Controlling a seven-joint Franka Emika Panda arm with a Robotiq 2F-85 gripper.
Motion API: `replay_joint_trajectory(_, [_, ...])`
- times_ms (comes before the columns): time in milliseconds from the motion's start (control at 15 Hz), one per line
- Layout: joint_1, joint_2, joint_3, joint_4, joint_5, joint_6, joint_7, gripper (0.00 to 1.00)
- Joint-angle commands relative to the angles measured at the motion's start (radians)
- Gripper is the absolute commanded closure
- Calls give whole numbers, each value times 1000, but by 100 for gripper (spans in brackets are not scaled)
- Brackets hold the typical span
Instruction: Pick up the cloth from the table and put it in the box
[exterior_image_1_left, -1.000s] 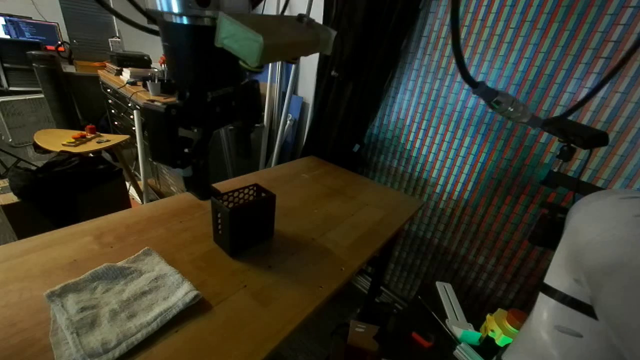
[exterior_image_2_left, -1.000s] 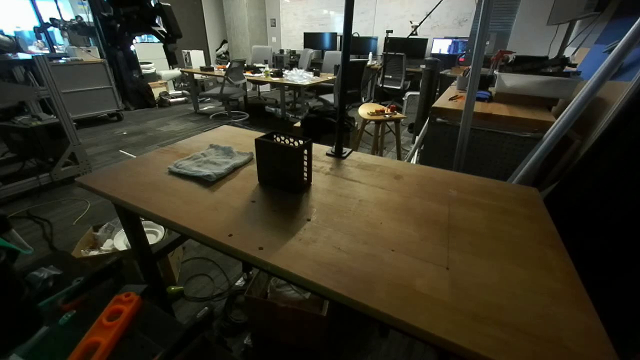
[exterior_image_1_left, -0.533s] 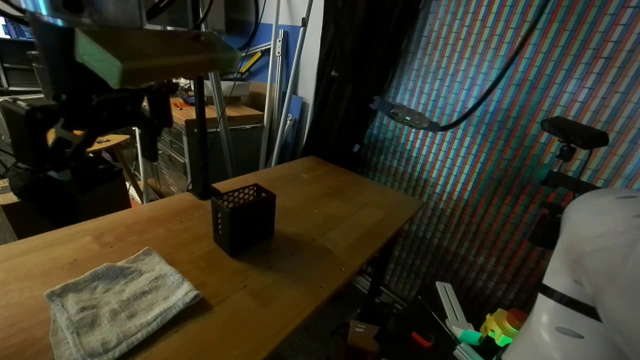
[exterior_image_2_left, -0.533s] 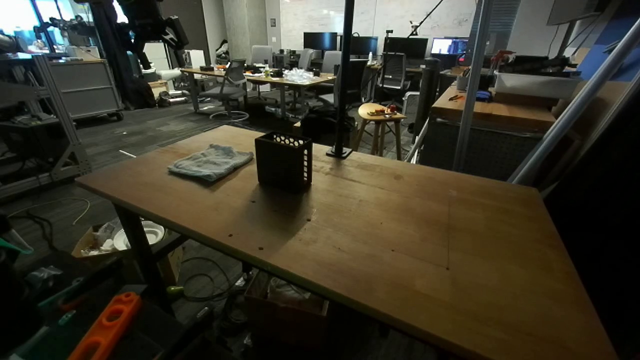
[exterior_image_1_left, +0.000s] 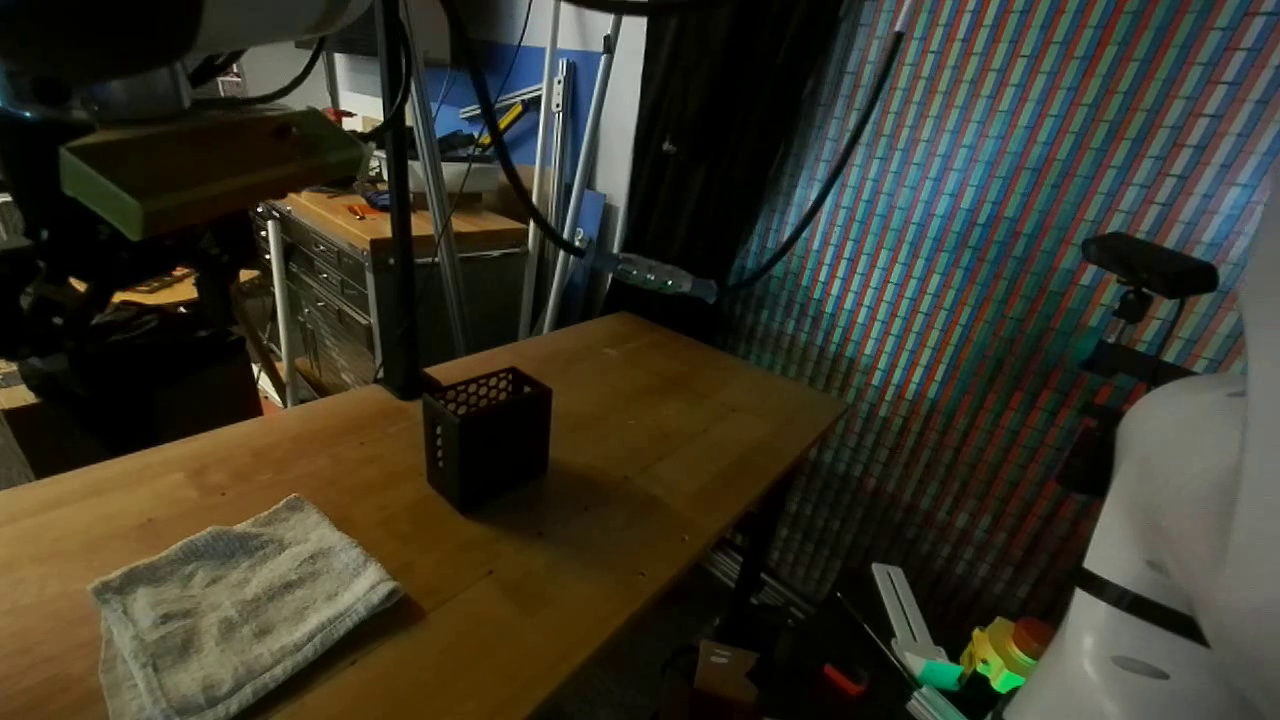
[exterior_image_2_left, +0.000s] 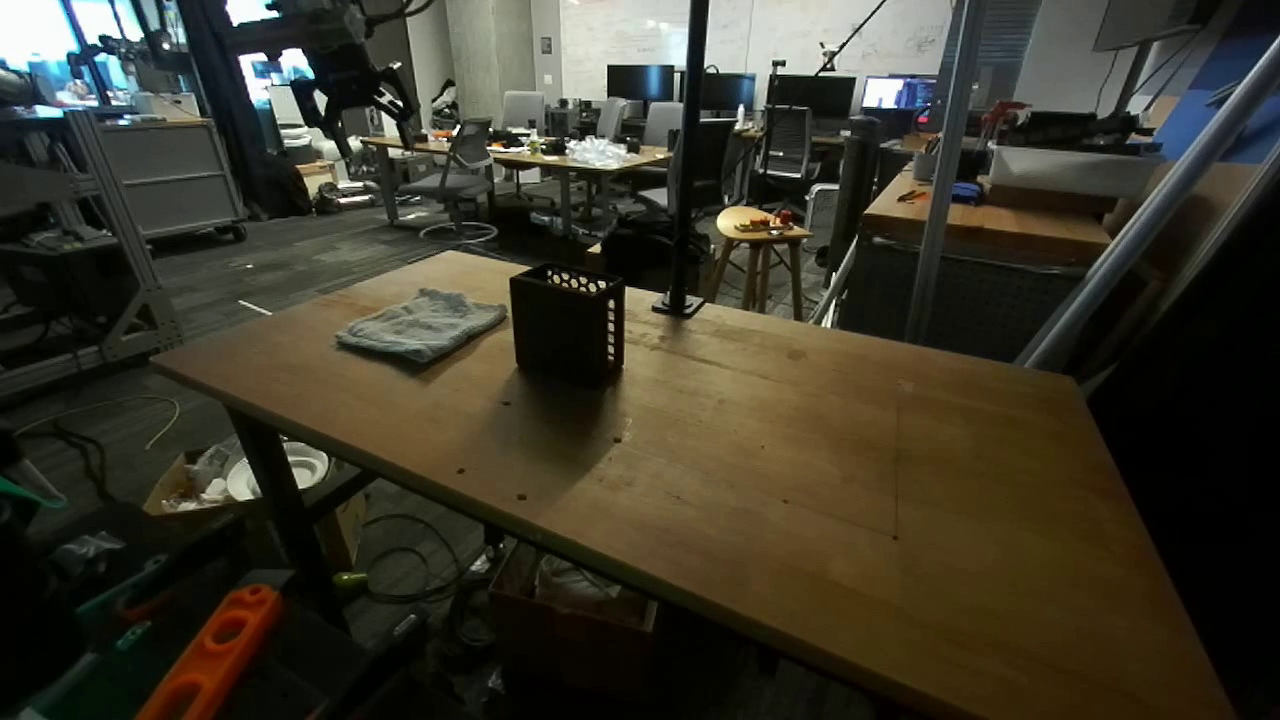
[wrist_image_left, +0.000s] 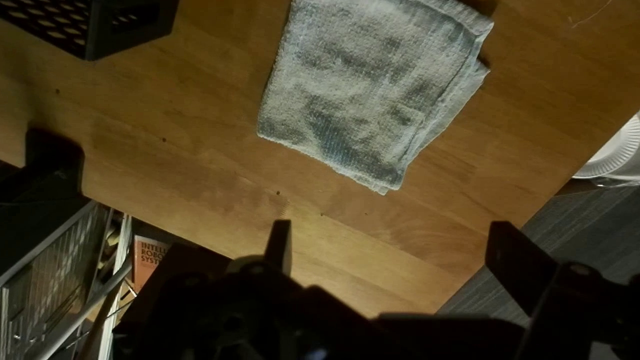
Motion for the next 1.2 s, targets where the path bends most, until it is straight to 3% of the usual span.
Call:
replay_joint_trajectory(0, [30, 139, -50, 119, -6, 52, -48, 0])
replay_joint_trajectory(467, [25, 341, -81, 182, 78, 202, -158, 0])
replay_joint_trajectory(1133, [-3, 471, -56, 153, 157, 310, -383, 0])
